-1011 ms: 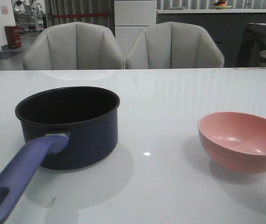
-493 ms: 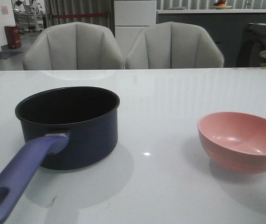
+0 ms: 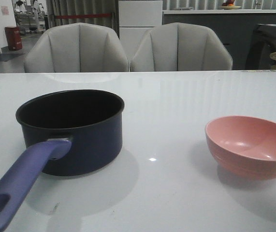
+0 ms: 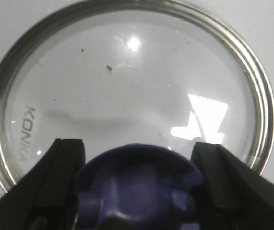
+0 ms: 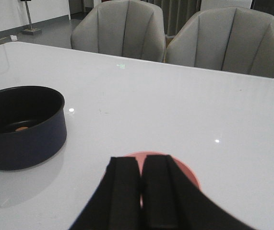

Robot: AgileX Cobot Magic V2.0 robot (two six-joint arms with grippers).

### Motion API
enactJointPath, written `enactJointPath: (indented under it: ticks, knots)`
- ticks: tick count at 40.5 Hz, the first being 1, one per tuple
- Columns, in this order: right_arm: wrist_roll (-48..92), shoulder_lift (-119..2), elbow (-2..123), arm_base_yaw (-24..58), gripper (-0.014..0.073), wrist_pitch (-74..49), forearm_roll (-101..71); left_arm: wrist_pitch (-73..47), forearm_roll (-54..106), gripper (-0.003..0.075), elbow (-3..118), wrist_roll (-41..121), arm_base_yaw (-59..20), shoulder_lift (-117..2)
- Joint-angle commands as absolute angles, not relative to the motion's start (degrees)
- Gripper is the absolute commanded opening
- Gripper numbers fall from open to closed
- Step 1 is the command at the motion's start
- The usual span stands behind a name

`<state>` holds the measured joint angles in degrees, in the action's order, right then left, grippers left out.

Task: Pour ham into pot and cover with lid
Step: 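Lower the left gripper onto the purple lid knob and close, then lift the glass lid and carry it above the saucepan, left gripper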

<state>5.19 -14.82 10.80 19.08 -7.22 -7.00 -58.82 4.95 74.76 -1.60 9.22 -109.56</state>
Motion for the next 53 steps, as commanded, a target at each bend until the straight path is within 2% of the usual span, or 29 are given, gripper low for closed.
enactJointPath:
  ticks: [1, 17, 27, 40, 53]
  knots:
    - [5.5, -15.1, 12.6, 19.2, 0.0160, -2.1, -7.0, -59.4, 5.4, 0.0197, 75.6, -1.3, 9.3, -107.1]
    - [5.5, -15.1, 12.6, 19.2, 0.0160, -2.1, -7.0, -58.0, 5.4, 0.0197, 76.2, -1.2, 9.3, -100.9]
    - [5.5, -15.1, 12.6, 19.2, 0.0160, -2.1, -7.0, -64.6, 6.2, 0.0197, 82.7, 0.0, 8.0, -98.8]
    - [5.5, -15.1, 12.6, 19.2, 0.0160, -2.1, -7.0, -70.0, 6.2, 0.0197, 93.0, 0.6, -3.2, -98.4]
    - [5.5, -15.2, 12.6, 19.2, 0.0161, -2.1, -7.0, -72.5, 6.2, 0.0197, 97.4, 0.7, -14.4, -100.2]
